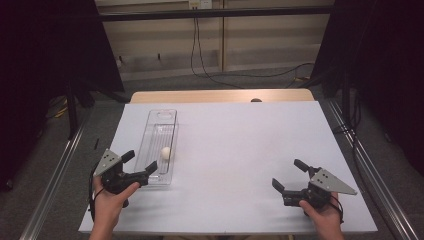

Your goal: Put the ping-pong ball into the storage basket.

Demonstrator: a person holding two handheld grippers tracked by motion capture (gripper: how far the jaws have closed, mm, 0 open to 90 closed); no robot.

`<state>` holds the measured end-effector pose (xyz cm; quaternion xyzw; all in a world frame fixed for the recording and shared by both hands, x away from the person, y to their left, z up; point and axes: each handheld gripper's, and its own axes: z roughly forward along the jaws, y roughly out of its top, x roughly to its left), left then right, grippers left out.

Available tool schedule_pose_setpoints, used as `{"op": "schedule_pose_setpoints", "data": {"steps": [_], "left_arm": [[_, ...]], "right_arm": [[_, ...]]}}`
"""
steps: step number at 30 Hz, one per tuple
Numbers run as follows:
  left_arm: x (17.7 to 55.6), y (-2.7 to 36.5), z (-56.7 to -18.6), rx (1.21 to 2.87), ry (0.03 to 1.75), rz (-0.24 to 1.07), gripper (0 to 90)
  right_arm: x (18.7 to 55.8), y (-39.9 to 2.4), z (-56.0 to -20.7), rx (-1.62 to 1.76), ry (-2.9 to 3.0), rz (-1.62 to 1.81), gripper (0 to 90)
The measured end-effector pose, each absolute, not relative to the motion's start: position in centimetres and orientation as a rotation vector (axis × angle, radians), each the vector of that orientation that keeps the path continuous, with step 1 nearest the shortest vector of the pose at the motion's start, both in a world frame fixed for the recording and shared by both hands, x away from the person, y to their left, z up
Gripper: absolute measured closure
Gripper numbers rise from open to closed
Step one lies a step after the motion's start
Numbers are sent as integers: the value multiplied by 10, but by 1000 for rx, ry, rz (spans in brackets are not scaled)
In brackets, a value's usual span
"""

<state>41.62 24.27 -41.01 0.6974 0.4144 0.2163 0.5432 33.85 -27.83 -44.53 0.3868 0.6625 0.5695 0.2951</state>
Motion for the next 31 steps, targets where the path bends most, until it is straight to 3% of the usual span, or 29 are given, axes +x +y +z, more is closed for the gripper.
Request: {"op": "schedule_pose_setpoints", "data": {"steps": [31], "left_arm": [[403,246,-425,1637,987,526,33]], "right_arm": [[339,-275,-446,1022,1782,1510,5]]}}
